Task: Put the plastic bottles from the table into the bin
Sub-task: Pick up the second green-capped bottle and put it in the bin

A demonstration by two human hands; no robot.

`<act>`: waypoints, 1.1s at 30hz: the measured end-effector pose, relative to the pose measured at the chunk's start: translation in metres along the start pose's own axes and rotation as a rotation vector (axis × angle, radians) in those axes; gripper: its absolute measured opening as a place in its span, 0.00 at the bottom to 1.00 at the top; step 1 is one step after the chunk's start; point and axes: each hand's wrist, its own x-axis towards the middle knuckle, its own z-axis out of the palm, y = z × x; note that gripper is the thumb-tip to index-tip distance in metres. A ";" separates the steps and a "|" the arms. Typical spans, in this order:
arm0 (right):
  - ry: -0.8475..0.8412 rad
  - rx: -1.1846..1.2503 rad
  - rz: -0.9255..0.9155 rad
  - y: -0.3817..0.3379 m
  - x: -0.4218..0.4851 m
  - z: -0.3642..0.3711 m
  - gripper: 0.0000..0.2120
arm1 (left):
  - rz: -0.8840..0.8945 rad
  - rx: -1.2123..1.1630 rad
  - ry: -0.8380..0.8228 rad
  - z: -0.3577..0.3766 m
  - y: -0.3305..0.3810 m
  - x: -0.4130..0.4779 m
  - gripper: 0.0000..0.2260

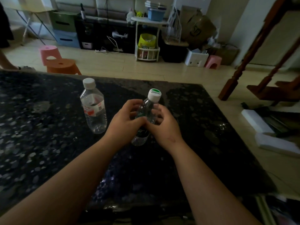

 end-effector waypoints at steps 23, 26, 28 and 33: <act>0.355 -0.127 0.127 0.035 -0.100 -0.258 0.30 | 0.116 -0.079 -0.314 0.242 0.106 -0.021 0.15; 0.398 -0.143 0.151 0.048 -0.111 -0.288 0.32 | 0.106 -0.107 -0.362 0.277 0.112 -0.022 0.16; 0.434 -0.154 0.170 0.057 -0.119 -0.306 0.34 | 0.107 -0.110 -0.402 0.299 0.116 -0.024 0.15; 0.514 -0.151 0.216 0.073 -0.144 -0.351 0.33 | 0.103 -0.130 -0.504 0.354 0.127 -0.032 0.15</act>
